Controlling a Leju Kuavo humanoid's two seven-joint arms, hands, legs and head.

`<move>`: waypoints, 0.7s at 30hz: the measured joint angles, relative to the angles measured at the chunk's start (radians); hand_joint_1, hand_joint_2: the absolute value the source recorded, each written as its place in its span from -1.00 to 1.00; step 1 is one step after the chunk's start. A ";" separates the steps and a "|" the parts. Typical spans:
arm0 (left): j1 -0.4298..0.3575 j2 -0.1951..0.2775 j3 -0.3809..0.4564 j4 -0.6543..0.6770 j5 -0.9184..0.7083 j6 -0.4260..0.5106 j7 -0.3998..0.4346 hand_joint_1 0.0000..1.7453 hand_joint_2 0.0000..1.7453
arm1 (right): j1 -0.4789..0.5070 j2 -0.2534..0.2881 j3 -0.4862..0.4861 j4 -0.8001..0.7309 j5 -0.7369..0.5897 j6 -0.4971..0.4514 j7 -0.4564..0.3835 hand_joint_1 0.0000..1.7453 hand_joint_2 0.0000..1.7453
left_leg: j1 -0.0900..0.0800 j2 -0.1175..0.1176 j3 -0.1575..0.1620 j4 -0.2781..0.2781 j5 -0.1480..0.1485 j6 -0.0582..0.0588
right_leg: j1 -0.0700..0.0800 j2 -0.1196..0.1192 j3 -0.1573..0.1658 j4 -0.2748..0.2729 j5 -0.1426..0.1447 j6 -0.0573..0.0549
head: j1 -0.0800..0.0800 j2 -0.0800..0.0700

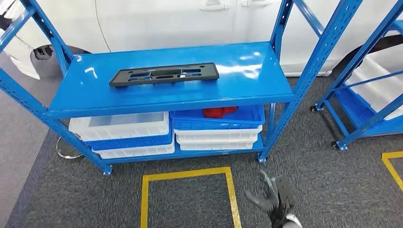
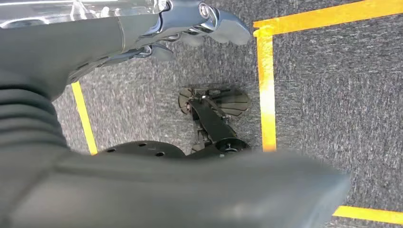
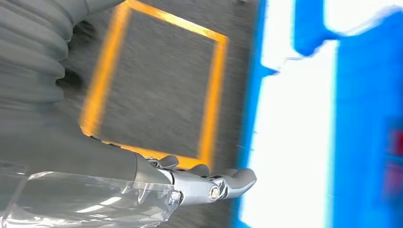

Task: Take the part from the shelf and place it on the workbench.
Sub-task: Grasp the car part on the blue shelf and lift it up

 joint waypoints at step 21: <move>-0.022 0.005 -0.008 0.050 0.139 0.093 0.030 -1.00 -1.00 | -0.205 -0.059 0.278 -0.582 0.113 -0.284 -0.072 -1.00 1.00 | -0.029 0.003 -0.056 0.003 0.051 0.076 | 0.029 -0.004 -0.084 0.179 -0.101 0.007 | -0.001 0.000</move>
